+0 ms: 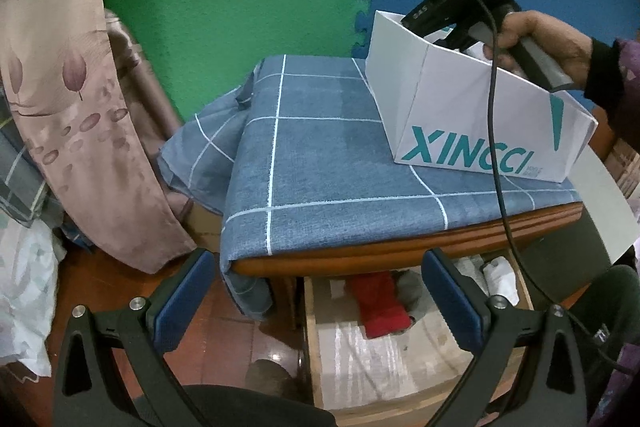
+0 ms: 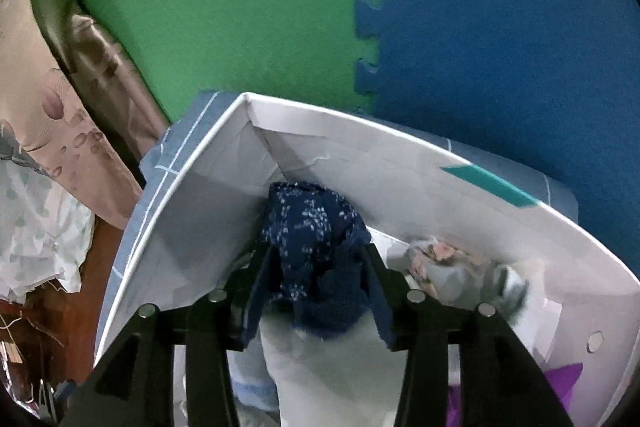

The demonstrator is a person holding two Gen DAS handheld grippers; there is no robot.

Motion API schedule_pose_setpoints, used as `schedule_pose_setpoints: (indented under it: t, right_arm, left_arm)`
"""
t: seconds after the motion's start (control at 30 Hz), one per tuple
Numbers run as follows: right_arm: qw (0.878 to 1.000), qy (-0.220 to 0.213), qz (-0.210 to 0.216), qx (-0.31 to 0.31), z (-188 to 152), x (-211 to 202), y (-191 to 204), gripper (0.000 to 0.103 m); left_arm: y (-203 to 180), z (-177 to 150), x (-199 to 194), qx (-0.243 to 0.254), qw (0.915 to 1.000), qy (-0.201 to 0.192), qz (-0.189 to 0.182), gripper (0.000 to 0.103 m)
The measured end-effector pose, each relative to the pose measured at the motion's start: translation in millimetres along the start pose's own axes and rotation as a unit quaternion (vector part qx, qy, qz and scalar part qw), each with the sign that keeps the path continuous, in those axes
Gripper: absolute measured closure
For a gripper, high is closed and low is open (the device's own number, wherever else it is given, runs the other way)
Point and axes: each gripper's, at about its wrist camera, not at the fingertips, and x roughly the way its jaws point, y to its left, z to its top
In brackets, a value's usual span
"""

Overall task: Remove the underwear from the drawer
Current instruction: 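Carry the navy underwear with the right gripper and release it into the shoebox, then withdraw the open right gripper from the shoebox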

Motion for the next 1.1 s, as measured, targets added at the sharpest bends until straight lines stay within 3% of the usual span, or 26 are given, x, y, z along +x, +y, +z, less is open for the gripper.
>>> schedule_pose_setpoints:
  t: [0.33,0.43,0.6,0.7,0.93,1.1]
  right_arm:
    - [0.992,-0.113,0.049,0.021,-45.8,-80.4,-19.0,0.057]
    - [0.985,-0.162,0.067,0.009,-78.5,-109.2,-18.0,0.057]
    - [0.962,-0.260,0.079,0.005,-160.1,-168.1,-28.3,0.055]
    - [0.955,-0.294,0.041,0.007,-211.5,-190.1,-43.0,0.048]
    - [0.928,-0.343,-0.145,0.016,-326.2,-196.8,-92.9,0.048]
    - [0.914,-0.361,-0.178,0.061,-372.4,-192.3,-119.9,0.048]
  left_arm:
    - [-6.4,-0.9,1.3,0.017,0.9997,0.002,0.020,0.001]
    - [-9.3,-1.1,1.5,0.023,0.9994,0.001,0.026,0.001]
    - [-14.8,-1.8,2.0,0.040,0.9985,0.000,0.038,0.001]
    - [-17.4,-2.4,2.2,0.048,0.9978,-0.001,0.045,0.001]
    - [-26.7,-3.2,4.7,0.069,0.9958,0.000,0.060,0.001]
    - [-34.3,-5.2,7.7,0.090,0.9930,0.004,0.076,0.001]
